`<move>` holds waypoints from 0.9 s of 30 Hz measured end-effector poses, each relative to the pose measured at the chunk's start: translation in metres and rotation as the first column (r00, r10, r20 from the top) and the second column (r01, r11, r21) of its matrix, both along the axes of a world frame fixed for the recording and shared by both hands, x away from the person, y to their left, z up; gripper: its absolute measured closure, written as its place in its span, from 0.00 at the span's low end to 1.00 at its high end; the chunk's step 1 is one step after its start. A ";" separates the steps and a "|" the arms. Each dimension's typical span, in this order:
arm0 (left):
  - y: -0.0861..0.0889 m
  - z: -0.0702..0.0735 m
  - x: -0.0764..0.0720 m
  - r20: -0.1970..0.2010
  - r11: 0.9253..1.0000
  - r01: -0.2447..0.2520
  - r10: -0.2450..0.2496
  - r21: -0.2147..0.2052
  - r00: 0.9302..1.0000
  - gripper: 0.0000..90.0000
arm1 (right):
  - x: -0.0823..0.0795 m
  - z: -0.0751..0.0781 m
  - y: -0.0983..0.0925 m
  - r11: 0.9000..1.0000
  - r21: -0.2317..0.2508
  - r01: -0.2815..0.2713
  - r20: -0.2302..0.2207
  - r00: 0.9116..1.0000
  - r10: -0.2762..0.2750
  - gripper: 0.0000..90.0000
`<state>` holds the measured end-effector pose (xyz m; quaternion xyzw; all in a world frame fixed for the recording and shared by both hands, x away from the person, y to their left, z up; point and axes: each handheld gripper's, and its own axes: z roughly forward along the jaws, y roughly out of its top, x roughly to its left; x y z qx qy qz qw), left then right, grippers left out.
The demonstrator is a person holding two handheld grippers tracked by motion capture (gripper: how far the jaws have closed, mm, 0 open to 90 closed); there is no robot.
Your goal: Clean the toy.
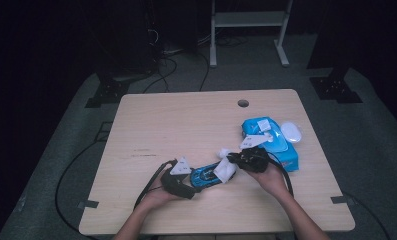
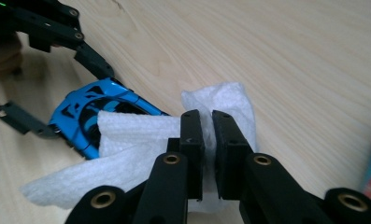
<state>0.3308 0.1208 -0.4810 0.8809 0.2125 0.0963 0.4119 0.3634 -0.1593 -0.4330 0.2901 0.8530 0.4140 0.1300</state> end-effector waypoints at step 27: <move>-0.001 0.000 0.001 -0.004 1.000 -0.001 0.001 0.005 1.000 0.28 | -0.017 -0.016 -0.002 0.998 -0.005 -0.064 -0.061 0.996 0.064 0.92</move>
